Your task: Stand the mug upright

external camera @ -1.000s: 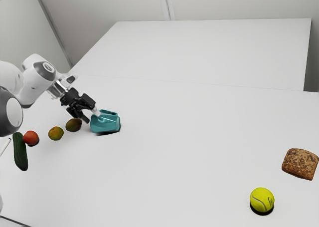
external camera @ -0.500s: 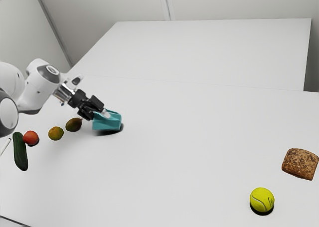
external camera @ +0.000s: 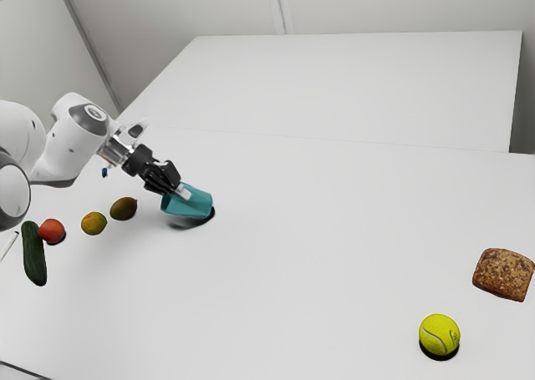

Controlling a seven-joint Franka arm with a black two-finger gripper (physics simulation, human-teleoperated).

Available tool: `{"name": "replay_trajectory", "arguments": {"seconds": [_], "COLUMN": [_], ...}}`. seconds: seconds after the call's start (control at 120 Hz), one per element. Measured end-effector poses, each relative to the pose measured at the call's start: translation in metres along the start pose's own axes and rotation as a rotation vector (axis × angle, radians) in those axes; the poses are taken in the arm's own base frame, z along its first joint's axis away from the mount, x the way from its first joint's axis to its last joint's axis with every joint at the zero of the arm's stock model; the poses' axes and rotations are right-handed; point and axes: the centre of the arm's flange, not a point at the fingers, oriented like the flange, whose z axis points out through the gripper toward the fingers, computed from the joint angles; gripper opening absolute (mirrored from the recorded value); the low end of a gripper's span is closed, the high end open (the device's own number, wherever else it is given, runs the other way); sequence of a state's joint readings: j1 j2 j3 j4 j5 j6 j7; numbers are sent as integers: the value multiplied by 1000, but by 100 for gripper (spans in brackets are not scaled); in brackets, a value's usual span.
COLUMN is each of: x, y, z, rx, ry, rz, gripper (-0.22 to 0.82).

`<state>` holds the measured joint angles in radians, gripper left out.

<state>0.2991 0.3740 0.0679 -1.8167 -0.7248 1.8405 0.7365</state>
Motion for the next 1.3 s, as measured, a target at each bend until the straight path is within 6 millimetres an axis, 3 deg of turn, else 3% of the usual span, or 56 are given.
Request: {"name": "replay_trajectory", "arguments": {"seconds": [0.208, 0.283, 0.383, 0.467, 0.567, 0.825, 0.992, 1.183, 1.3], "x": [1, 6, 14, -5, -27, -35, -44, -34, -35], "y": [12, 44, 101, 143, 176, 227, 239, 215, 214], "z": [-9, -19, -15, -1, 16, 73, 98, 97, 104], "rx": [11, 63, 200, 334, 493, 738, 778, 792, 799], "ry": [8, 2, -57, -120, -181, -303, -358, -366, -367], "rz": [12, 70, 179, 254, 325, 378, 286, 121, 70], "gripper": [-16, -17, -17, -18, -18, -18, -18, -18, -18]}}
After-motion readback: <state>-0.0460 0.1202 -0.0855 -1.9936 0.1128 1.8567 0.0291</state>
